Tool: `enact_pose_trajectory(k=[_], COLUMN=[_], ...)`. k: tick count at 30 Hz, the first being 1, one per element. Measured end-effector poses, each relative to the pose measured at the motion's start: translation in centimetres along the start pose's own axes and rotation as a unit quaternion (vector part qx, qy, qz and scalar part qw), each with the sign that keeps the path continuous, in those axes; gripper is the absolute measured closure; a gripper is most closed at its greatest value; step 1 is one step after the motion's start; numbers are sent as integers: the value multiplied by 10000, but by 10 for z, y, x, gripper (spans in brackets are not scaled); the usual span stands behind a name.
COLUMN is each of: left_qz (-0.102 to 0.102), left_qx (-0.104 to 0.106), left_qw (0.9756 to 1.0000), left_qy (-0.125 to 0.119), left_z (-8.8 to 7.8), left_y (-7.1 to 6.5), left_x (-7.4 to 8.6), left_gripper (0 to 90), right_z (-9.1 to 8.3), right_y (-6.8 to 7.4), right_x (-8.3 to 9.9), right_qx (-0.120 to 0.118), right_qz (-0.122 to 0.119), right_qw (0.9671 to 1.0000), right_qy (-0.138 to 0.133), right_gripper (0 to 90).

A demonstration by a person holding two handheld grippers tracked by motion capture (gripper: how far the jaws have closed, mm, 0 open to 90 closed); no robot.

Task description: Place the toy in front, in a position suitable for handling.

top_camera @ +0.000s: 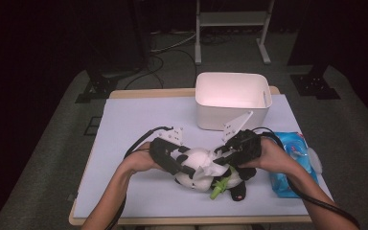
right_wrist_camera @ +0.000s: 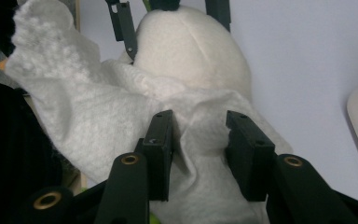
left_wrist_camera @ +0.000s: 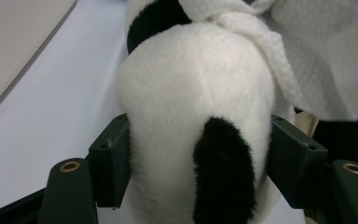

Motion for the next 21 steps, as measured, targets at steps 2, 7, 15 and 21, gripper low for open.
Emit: enact_pose_trajectory(k=[2,7,15,21], left_qz=[14,-27,4,11], left_qx=[-12,-29,-17,-6], left_qw=[10000,10000,10000,10000], left_qy=[30,40,-15,-26], left_z=[0,1,0,0], left_y=[0,-1,-1,0], left_x=[-1,1,-1,-1], left_gripper=[313,312,312,312], right_z=[6,12,0,-16], right_y=[3,10,10,-1], right_x=[-3,-10,-5,12], right_qx=[27,129,370,602], right_qz=[-79,-316,-359,-60], right_qw=[9999,9992,9986,9982], right_qy=[102,207,120,20], right_gripper=[613,770,835,835])
Point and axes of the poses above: each handheld gripper's, and its own axes: z roughly forward along the jaws, x roughly out of its underside, y roughly to its left, the point moved 5 cm from there along z, roughly forward along the jaws, and after that the axes turned 13 degrees about y, right-handed, at the moved point
